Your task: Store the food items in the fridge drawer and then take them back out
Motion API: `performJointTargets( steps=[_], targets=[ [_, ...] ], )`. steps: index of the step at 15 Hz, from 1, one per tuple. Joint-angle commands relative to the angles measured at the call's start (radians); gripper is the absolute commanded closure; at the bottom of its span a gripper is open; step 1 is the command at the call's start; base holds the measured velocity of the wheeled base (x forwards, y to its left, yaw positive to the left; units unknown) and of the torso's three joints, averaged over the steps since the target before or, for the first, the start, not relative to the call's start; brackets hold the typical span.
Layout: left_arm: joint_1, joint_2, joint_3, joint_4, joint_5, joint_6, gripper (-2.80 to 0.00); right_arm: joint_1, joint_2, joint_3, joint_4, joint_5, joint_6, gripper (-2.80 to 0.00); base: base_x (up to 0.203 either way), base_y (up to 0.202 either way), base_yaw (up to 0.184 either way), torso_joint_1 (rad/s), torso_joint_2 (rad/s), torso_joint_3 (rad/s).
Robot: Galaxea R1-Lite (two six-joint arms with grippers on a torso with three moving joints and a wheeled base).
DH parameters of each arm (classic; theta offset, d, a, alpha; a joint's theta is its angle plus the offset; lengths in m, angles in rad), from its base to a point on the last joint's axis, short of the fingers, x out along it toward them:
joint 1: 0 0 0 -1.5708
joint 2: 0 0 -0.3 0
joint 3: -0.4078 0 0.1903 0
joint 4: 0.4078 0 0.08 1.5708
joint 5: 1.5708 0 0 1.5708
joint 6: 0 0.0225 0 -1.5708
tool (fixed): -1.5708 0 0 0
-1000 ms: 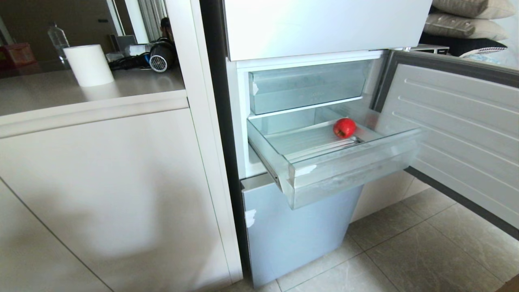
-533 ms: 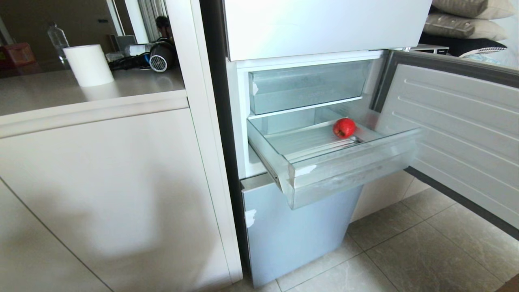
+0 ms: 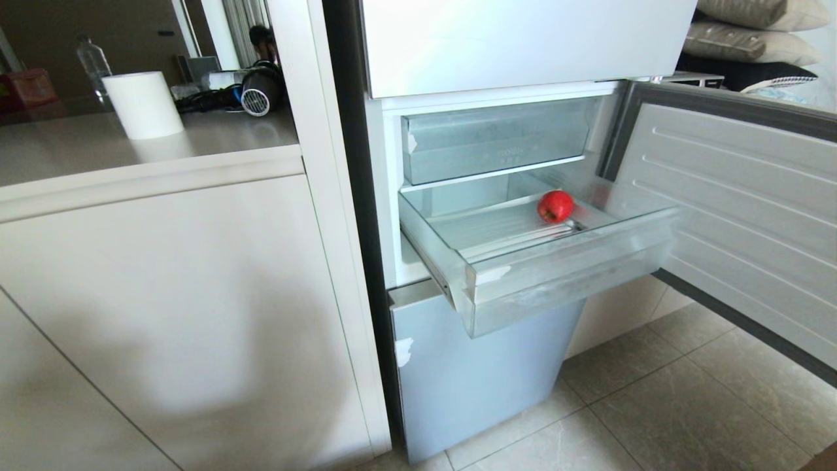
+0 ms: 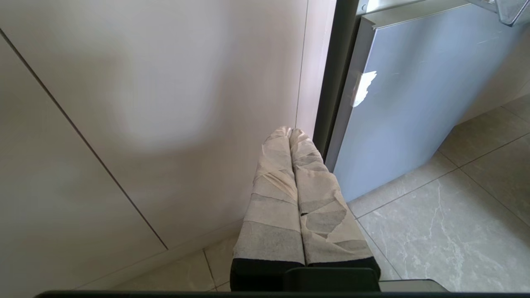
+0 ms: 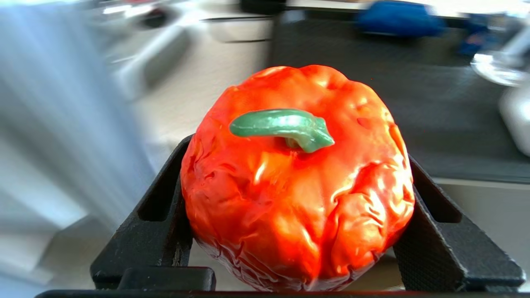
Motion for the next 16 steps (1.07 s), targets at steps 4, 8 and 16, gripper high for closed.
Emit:
performJointTargets(
  steps=[4,8,16],
  targets=[
    [0.001,0.001,0.000,0.001,0.001,0.000,0.00,0.355,-0.214,0.106,0.075,-0.008,0.003,0.00,0.000,0.000,0.000,0.000,0.00,0.000],
    [0.000,0.000,0.000,0.001,0.001,0.000,0.00,0.794,-0.318,0.080,0.262,-0.014,0.013,0.00,0.000,0.000,0.000,0.000,0.00,0.000],
    [0.000,0.001,0.000,0.001,0.001,0.000,0.00,1.382,-0.241,-0.349,0.611,-0.009,0.046,0.00,0.000,0.000,0.000,0.000,0.00,0.000]
  ],
)
